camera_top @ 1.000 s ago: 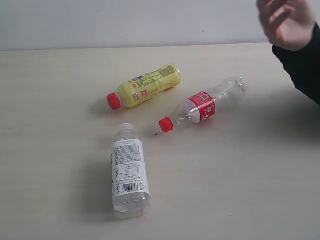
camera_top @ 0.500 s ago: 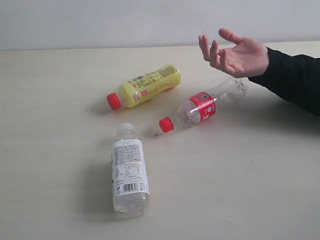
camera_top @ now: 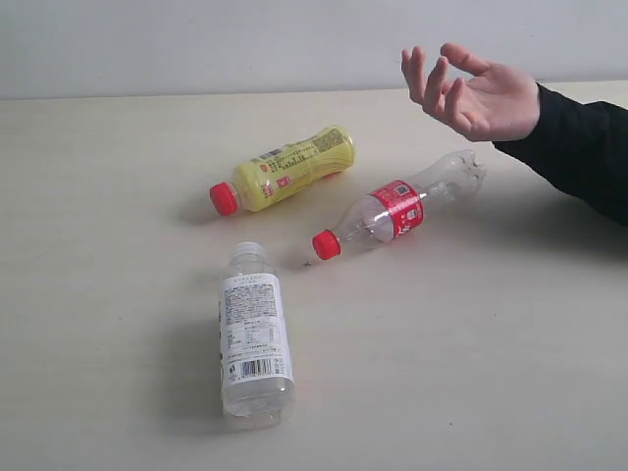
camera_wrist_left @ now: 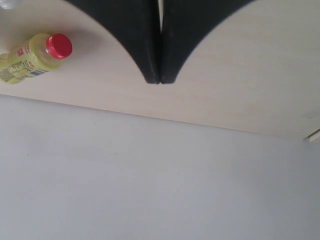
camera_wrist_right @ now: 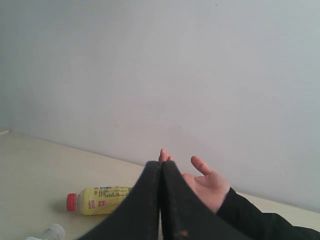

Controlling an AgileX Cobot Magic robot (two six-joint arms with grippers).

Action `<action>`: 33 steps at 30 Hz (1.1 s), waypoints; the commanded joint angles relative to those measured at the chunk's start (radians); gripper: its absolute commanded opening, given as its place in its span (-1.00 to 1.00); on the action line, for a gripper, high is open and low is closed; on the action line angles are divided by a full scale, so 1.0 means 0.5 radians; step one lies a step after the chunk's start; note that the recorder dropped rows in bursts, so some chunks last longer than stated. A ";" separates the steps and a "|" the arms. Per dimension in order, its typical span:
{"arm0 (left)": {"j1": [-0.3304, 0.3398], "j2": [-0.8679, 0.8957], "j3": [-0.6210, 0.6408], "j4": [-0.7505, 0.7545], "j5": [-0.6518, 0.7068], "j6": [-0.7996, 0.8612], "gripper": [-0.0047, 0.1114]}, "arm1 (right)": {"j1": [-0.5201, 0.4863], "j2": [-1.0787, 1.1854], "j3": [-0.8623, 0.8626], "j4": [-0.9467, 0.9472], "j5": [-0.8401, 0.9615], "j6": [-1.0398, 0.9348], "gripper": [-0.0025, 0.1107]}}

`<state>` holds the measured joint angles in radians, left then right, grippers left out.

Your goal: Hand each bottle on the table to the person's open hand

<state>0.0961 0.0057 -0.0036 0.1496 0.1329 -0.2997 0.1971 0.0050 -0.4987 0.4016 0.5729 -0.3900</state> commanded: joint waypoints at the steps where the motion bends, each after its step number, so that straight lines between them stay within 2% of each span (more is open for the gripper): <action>1: -0.015 -0.011 0.007 0.008 -0.002 0.000 -0.92 | -0.001 -0.010 0.006 -0.003 -0.006 -0.015 -0.96; 14: -0.010 -0.011 0.007 0.008 -0.002 0.000 -0.92 | -0.001 -0.010 0.034 -0.041 -0.003 -0.017 -0.96; 17: -0.010 -0.011 0.007 0.008 -0.002 0.000 -0.92 | -0.001 -0.010 0.206 -0.033 -0.205 -0.021 -0.96; 21: -0.010 -0.011 0.007 0.008 -0.002 0.000 -0.92 | -0.001 -0.010 0.263 0.085 -0.313 -0.012 -0.96; 26: -0.010 -0.011 0.007 0.008 -0.002 0.000 -0.92 | -0.001 0.334 0.113 0.201 -0.183 -0.046 -0.93; 30: -0.010 -0.011 0.007 0.008 -0.002 0.000 -0.92 | -0.001 0.779 -0.069 0.685 0.118 -0.474 -0.90; 33: -0.010 -0.011 0.007 0.008 -0.002 0.000 -0.92 | -0.001 1.094 -0.215 0.885 0.230 -0.568 -0.91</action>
<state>0.0961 0.0057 -0.0036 0.1496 0.1329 -0.2997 0.1971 0.4215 -0.5441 0.7476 0.6368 -0.5968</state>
